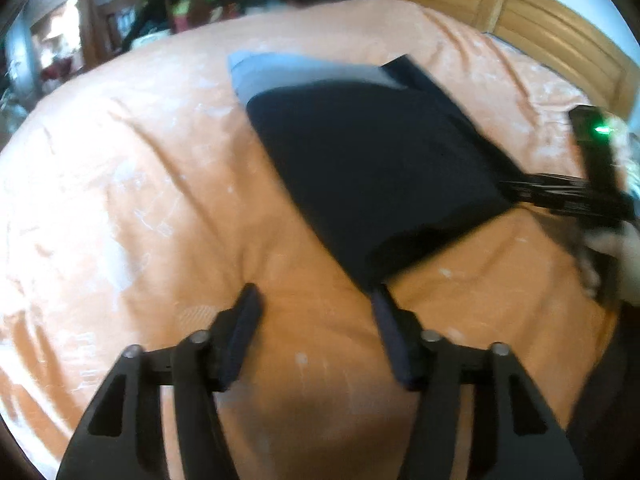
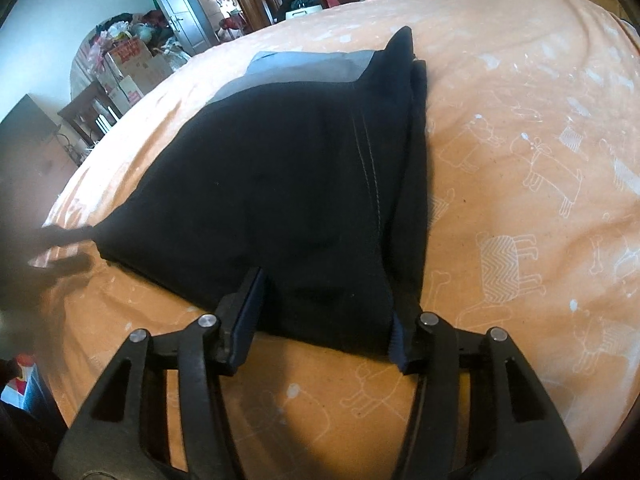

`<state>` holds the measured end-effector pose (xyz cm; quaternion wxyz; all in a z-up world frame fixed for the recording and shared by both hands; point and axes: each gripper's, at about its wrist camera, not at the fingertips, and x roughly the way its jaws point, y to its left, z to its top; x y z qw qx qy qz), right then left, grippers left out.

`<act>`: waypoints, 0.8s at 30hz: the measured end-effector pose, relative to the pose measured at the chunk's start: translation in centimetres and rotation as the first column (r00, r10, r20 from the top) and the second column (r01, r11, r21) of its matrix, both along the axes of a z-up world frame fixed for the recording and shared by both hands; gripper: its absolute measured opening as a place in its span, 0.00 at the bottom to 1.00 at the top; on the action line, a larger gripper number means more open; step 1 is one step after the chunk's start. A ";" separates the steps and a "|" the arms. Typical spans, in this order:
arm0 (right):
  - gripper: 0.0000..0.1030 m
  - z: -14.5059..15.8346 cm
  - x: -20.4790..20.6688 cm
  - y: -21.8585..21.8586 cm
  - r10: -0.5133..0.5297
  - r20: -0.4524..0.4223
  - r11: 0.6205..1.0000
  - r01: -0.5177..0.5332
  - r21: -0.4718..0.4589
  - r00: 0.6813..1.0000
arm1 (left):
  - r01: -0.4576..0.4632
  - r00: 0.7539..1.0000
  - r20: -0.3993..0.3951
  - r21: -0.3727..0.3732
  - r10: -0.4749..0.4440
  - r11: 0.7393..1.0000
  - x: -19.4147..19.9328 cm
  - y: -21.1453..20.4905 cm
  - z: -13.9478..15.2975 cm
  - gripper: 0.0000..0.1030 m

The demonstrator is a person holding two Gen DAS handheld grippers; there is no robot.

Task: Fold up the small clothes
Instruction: 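Open both tools and lift them away from the folded shirt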

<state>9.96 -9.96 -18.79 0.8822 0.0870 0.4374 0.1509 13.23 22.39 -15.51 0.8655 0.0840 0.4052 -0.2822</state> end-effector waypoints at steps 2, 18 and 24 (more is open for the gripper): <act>0.53 0.1 -0.1 -0.1 -0.002 0.003 1.000 0.002 0.005 1.000 | 0.015 0.997 0.070 -0.053 -0.012 0.998 -0.6 -0.2 2.2 0.55; 0.90 4.4 -9.3 1.7 -0.059 0.049 0.968 0.069 -0.243 0.997 | -0.115 0.993 -0.033 0.031 0.116 0.993 -2.2 -0.3 -0.6 0.69; 1.00 1.0 -13.0 1.5 -0.119 -0.027 0.945 0.105 -0.311 0.993 | -0.200 0.971 -0.129 0.026 0.202 0.979 -2.9 2.1 -3.5 0.84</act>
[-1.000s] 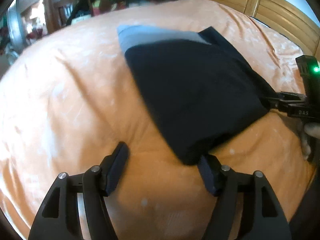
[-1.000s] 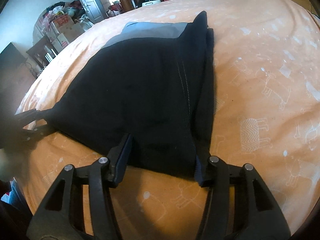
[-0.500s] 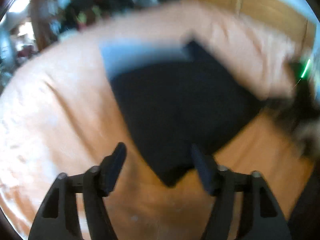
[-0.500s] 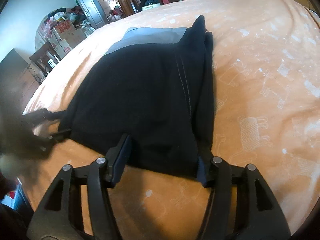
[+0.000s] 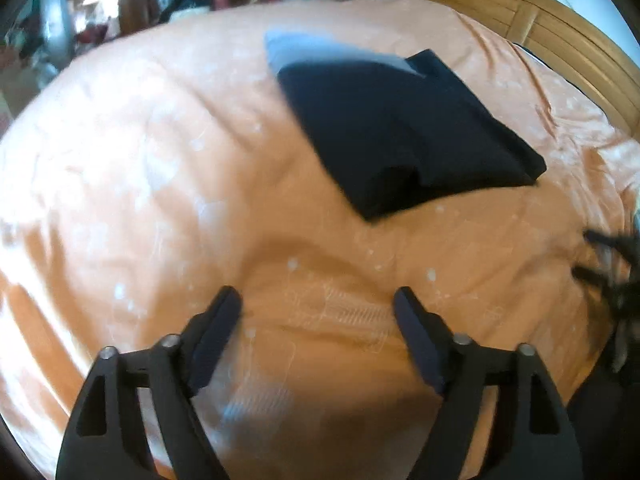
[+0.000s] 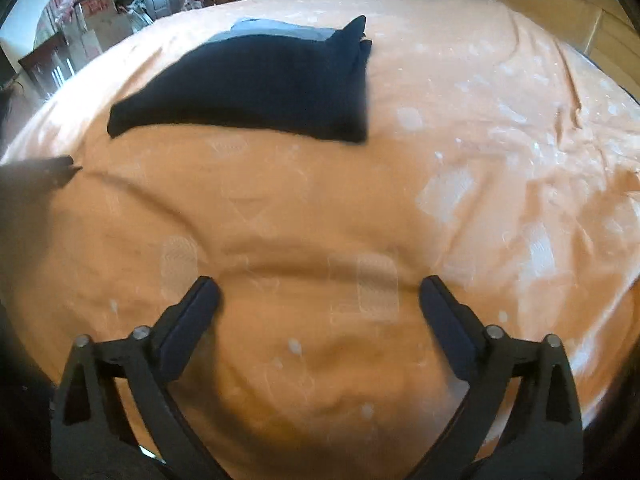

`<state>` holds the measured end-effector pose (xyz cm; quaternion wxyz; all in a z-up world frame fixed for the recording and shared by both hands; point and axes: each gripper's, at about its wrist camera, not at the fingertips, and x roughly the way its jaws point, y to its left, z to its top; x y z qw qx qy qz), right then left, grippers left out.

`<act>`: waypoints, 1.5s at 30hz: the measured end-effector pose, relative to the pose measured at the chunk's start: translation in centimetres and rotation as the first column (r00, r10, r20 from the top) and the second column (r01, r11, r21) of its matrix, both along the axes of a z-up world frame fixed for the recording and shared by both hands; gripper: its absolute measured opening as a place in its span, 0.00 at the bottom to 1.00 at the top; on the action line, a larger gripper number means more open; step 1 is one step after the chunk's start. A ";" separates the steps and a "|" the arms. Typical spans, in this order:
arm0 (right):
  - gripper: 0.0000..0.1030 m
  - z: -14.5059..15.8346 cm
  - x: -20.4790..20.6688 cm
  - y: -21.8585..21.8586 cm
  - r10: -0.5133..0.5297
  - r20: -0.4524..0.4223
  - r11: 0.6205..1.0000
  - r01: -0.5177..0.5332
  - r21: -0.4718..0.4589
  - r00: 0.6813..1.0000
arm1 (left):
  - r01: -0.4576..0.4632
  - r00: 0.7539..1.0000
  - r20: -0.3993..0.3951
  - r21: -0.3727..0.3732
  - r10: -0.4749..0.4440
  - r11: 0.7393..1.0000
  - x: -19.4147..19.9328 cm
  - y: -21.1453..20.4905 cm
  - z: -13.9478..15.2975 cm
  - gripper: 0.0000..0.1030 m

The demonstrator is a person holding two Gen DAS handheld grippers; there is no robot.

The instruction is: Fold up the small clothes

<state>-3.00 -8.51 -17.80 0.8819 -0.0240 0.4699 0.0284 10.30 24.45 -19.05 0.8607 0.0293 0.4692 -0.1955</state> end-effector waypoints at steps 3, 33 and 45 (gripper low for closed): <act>1.00 -0.4 1.5 -0.1 0.000 -0.080 1.000 -0.002 -0.015 0.997 | -0.018 0.999 -0.048 -0.005 0.018 1.000 0.5 -0.3 -0.4 1.00; 1.00 -0.8 1.1 -0.7 -0.016 -0.018 0.998 0.016 0.054 1.000 | -0.130 0.990 0.052 -0.027 0.132 0.991 3.1 -1.9 -2.1 1.00; 1.00 -0.7 1.4 -0.7 -0.019 -0.021 0.998 0.020 0.051 1.000 | -0.126 0.990 0.055 -0.044 0.129 0.991 3.3 -1.8 -2.3 1.00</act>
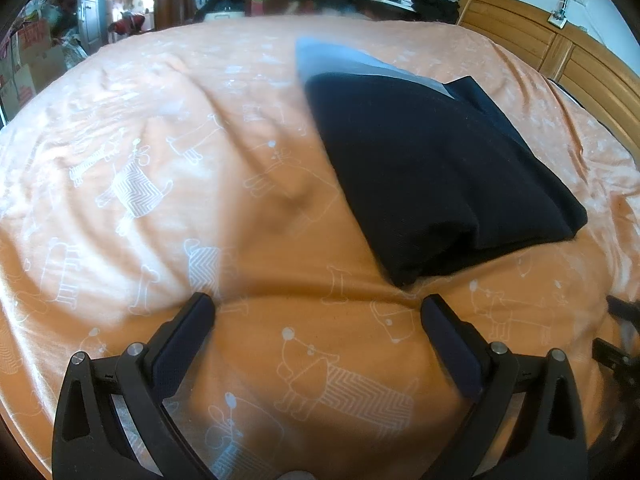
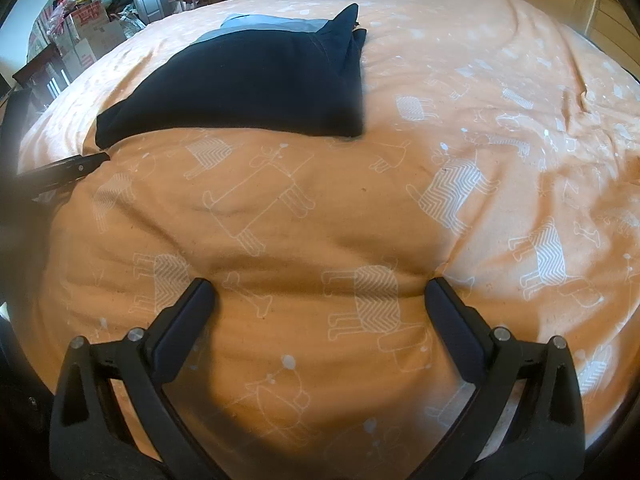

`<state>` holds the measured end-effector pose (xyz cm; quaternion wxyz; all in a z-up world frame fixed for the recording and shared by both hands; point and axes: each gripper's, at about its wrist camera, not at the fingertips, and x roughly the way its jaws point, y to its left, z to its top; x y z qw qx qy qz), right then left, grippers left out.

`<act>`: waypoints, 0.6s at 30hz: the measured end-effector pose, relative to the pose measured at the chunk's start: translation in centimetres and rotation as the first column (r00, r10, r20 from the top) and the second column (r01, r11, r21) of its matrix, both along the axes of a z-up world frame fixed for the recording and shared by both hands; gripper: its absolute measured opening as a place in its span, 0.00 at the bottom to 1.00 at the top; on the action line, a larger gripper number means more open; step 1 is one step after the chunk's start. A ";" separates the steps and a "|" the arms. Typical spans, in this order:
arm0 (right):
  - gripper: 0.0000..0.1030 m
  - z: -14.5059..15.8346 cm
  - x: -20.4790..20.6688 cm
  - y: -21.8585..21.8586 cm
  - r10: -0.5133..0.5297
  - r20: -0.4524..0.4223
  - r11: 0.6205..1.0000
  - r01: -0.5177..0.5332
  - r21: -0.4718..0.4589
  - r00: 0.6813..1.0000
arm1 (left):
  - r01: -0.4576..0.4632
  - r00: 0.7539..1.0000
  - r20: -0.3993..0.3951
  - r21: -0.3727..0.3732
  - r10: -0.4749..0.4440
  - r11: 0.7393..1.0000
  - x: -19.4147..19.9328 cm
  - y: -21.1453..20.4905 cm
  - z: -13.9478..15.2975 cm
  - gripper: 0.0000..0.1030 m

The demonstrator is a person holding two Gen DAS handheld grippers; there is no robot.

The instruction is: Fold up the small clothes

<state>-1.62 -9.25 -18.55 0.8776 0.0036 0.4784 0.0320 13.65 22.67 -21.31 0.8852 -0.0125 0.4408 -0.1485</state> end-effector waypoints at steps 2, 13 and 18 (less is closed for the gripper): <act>1.00 0.0 0.1 0.0 0.002 0.000 1.000 -0.002 0.000 1.000 | 0.000 1.000 0.000 0.002 0.000 1.000 0.0 0.0 0.0 1.00; 1.00 0.1 0.3 -0.1 -0.002 0.003 1.000 0.002 -0.009 1.000 | 0.000 1.000 0.000 0.004 0.000 1.000 0.0 0.0 0.0 1.00; 1.00 0.1 0.2 -0.1 -0.012 0.001 1.000 0.012 -0.003 1.000 | 0.000 1.000 0.000 0.004 0.000 1.000 0.0 0.0 0.0 1.00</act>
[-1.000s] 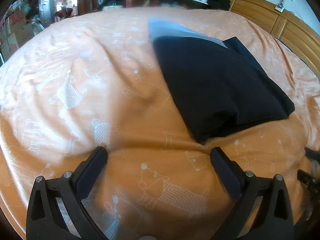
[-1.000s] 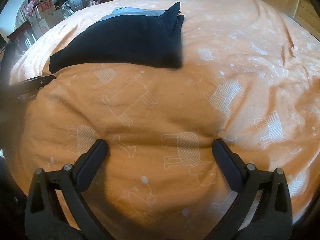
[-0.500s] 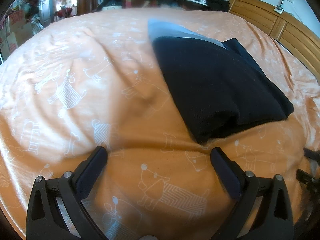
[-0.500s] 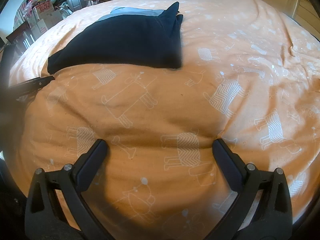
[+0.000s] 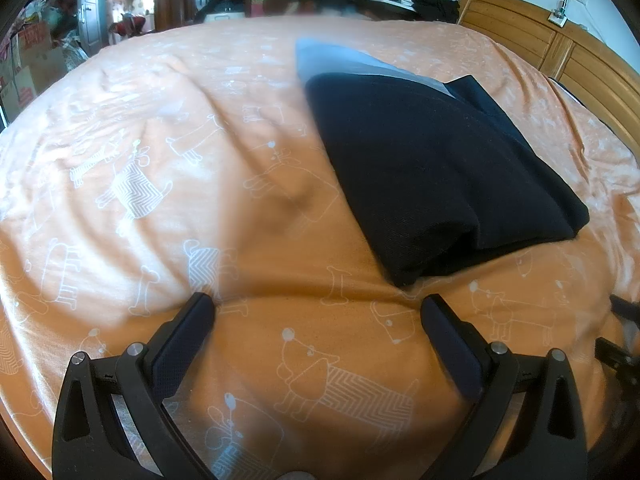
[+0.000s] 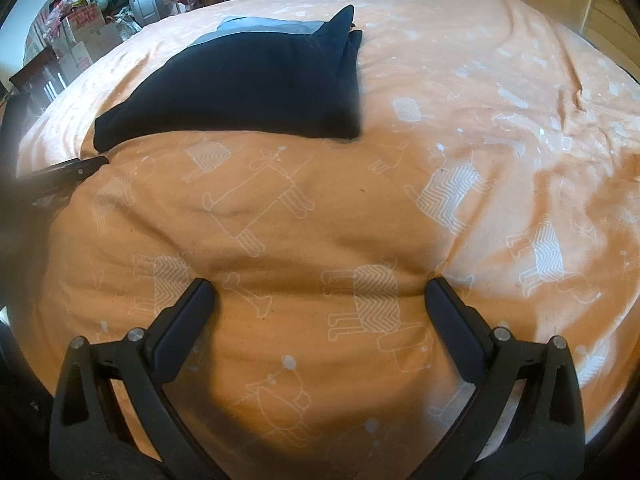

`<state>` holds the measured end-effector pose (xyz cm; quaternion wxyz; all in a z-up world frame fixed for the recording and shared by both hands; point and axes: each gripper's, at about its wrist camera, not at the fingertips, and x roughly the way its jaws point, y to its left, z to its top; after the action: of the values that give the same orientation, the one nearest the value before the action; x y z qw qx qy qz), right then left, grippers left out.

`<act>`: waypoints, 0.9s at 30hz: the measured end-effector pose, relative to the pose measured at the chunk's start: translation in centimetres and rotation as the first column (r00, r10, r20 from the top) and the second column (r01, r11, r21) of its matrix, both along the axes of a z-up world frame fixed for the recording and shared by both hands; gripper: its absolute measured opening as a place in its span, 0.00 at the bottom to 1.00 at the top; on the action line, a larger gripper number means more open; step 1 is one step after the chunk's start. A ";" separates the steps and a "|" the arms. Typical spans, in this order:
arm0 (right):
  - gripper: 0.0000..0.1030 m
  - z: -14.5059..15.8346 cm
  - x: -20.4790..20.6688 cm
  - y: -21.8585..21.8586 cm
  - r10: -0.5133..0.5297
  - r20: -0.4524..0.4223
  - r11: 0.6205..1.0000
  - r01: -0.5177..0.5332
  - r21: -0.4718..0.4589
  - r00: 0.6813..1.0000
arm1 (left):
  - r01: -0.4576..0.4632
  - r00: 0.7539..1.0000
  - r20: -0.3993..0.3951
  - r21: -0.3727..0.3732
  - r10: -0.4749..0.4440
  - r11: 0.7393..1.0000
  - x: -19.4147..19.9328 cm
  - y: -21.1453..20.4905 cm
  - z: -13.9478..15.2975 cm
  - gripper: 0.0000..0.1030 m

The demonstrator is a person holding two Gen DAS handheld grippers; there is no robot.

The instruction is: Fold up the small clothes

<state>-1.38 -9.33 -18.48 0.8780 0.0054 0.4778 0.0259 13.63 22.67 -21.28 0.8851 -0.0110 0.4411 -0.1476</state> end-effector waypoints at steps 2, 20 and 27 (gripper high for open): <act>1.00 0.0 0.0 0.2 -0.001 0.002 1.000 0.001 -0.015 1.000 | 0.000 1.000 0.000 -0.001 0.000 1.000 0.0 0.0 0.0 1.00; 1.00 -0.5 0.5 0.1 0.001 -0.011 1.000 -0.001 -0.009 1.000 | 0.000 1.000 0.000 0.002 0.000 1.000 0.0 0.2 0.0 1.00; 1.00 -0.5 0.4 0.1 0.000 -0.011 1.000 0.000 -0.009 1.000 | 0.001 1.000 0.000 0.002 -0.001 1.000 0.1 0.2 0.0 1.00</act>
<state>-0.93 -9.22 -18.97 0.8755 0.0013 0.4826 0.0238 13.68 22.88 -21.31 0.8851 -0.0098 0.4412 -0.1477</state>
